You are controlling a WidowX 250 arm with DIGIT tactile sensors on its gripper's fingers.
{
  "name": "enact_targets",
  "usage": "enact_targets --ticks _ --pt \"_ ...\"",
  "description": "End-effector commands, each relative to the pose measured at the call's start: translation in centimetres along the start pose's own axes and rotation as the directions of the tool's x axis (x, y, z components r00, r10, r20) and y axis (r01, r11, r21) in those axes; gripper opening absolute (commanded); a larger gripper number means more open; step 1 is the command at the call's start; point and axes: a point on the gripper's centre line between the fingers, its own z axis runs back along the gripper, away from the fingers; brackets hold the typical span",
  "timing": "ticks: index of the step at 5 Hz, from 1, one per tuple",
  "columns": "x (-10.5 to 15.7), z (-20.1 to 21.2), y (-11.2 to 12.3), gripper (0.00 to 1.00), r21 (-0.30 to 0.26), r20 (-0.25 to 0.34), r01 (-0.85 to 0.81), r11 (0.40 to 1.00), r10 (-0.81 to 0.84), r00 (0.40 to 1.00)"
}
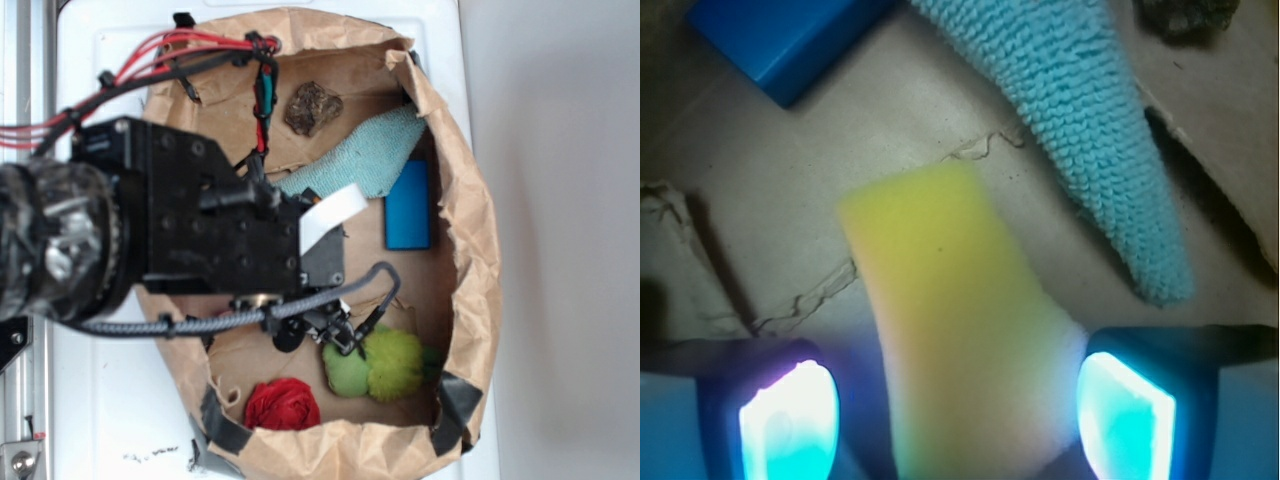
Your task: Grab the green sponge.
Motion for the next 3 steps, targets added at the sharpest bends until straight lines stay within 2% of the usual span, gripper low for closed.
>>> enact_targets --ticks 1,2,3 --pt "0.12 -0.50 -0.25 1.00 -0.010 0.067 0.037 0.999 -0.037 0.997" --pt "0.18 -0.78 -0.16 1.00 -0.008 0.077 0.041 0.999 -0.040 0.996" --pt "0.28 -0.77 -0.09 0.00 -0.012 0.080 0.030 0.999 -0.029 0.996"
